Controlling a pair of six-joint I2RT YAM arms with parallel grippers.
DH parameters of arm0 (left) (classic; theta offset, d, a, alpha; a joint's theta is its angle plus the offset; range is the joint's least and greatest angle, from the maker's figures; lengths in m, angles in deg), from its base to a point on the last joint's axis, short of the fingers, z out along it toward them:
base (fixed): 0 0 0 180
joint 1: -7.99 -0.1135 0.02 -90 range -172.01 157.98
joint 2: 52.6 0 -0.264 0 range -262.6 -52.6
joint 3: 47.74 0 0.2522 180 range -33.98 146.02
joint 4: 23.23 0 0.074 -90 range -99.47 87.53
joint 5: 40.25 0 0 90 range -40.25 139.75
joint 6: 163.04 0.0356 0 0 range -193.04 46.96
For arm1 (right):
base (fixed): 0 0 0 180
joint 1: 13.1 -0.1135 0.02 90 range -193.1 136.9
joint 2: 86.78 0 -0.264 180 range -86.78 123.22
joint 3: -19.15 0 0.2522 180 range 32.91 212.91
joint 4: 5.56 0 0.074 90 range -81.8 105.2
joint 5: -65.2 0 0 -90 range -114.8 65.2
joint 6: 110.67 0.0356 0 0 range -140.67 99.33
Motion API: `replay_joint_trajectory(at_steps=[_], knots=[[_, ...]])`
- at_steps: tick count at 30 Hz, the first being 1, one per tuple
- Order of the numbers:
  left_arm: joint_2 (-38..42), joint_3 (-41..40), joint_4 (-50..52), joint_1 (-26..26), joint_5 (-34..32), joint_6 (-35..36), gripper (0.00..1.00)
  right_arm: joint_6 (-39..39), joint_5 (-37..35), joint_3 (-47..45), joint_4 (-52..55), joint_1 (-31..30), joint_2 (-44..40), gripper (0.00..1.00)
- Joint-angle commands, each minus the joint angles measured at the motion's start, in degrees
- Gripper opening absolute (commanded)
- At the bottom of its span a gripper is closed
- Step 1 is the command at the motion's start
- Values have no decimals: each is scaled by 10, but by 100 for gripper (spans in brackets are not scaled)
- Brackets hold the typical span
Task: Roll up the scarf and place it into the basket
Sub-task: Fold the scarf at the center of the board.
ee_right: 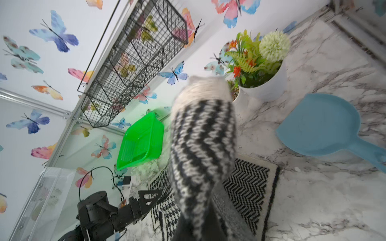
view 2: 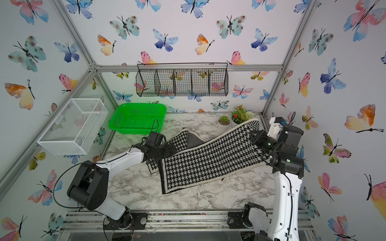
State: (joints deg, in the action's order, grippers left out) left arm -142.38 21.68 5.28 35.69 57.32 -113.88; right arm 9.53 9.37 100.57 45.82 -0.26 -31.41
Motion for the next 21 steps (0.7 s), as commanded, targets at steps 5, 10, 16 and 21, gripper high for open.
replay_joint_trajectory(at_steps=[5,10,16,21], knots=[[9,-13,-17,27,50,-1,99,39,-107,-29,-94,-187,34,1],[2,-39,-31,25,44,-12,99,71,-195,-38,-126,-327,70,1],[13,-74,-48,9,42,-24,99,113,-271,-70,-183,-468,118,1],[46,-97,-43,-20,47,-24,99,138,-308,-82,-233,-550,188,1]])
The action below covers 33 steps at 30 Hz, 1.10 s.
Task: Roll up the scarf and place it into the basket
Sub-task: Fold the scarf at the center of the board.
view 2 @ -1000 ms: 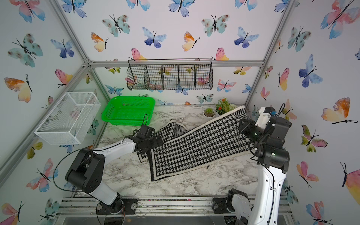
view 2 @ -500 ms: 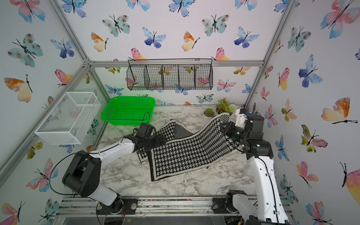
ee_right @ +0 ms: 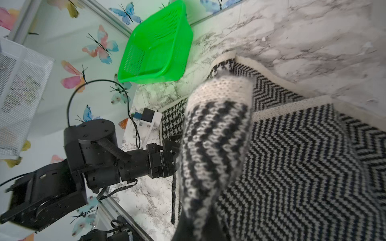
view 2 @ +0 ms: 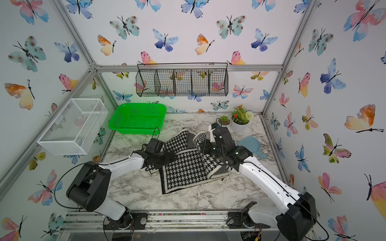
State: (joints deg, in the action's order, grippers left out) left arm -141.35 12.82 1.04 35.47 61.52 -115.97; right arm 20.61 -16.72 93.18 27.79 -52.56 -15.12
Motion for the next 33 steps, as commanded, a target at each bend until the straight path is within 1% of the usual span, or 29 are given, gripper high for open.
replay_joint_trajectory(at_steps=[1,4,8,11,17,25,33], knots=[[44,-12,2,-25,8,-2,99,32,-52,-11,-62,-36,37,1],[76,-31,5,-53,21,1,98,45,-56,-15,-102,-58,77,1],[106,-46,16,-82,41,12,99,60,-60,1,-137,-89,138,1],[119,-54,20,-88,47,16,99,73,-62,19,-157,-110,182,1],[132,-79,11,-93,57,16,98,89,-58,63,-185,-134,246,1],[150,-100,7,-99,61,16,98,105,-48,83,-206,-158,304,1],[160,-101,15,-115,60,24,98,124,-18,55,-257,-181,327,3]])
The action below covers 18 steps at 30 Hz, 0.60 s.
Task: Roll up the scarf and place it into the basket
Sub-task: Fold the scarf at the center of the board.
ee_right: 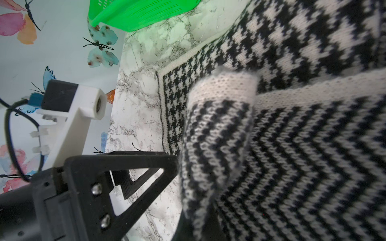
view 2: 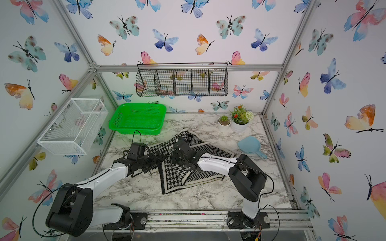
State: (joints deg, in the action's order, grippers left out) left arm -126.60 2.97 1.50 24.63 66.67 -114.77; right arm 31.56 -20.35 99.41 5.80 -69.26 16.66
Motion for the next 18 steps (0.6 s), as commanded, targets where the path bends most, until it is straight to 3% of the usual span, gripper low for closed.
replay_joint_trajectory(at_steps=[1,6,9,12,14,15,18], knots=[[12,-1,10,-8,9,12,98,16,19,-6,-42,-18,11,4],[10,-3,9,-9,12,11,98,20,29,3,-48,-27,27,6],[9,-4,8,-9,10,11,98,22,31,0,-56,-29,33,13],[9,-5,8,-11,10,11,99,18,28,-12,-77,-29,27,24],[14,-5,12,-12,11,11,99,14,28,-21,-91,-29,17,39],[18,-5,14,-13,11,10,98,7,21,-23,-90,-29,10,42],[36,1,27,-13,9,8,98,-34,-26,-19,-47,-28,-28,68]])
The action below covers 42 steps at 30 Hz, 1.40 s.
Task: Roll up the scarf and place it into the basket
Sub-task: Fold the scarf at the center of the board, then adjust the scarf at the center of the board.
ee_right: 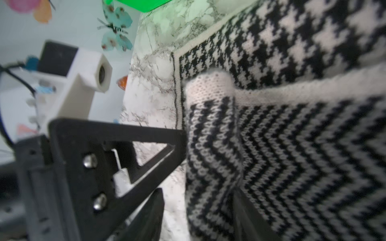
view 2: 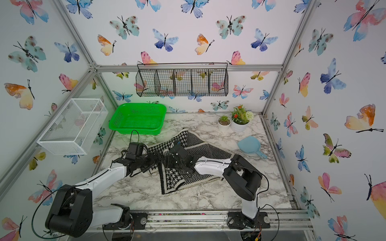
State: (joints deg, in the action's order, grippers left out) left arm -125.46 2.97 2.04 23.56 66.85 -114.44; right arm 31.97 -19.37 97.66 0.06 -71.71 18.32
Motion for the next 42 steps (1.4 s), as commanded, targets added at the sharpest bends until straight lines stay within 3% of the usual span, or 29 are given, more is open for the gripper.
replay_joint_trajectory(at_steps=[1,3,6,12,16,21,27,33,39,42], knots=[[32,4,27,-2,10,3,98,-57,-59,3,39,-3,-61,75],[47,9,34,-1,19,-3,98,-91,-112,12,103,0,-93,89],[76,12,42,6,36,-15,98,-128,-191,6,201,27,-142,98],[122,20,34,58,37,-53,98,-188,-183,-83,241,169,-228,98],[103,22,5,101,26,-71,98,-232,-173,-90,255,233,-198,98],[43,4,-48,111,36,-80,98,-247,-114,-107,225,291,-138,94],[-24,-17,-73,112,14,-75,98,-237,-68,-137,191,301,-91,85],[-81,-13,-79,112,-2,-61,98,-213,-6,-190,143,301,-117,68],[-149,41,-47,107,-43,-38,98,-199,26,-219,136,301,-168,37],[-178,58,-50,101,-40,-32,99,-190,48,-233,129,301,-189,27]])
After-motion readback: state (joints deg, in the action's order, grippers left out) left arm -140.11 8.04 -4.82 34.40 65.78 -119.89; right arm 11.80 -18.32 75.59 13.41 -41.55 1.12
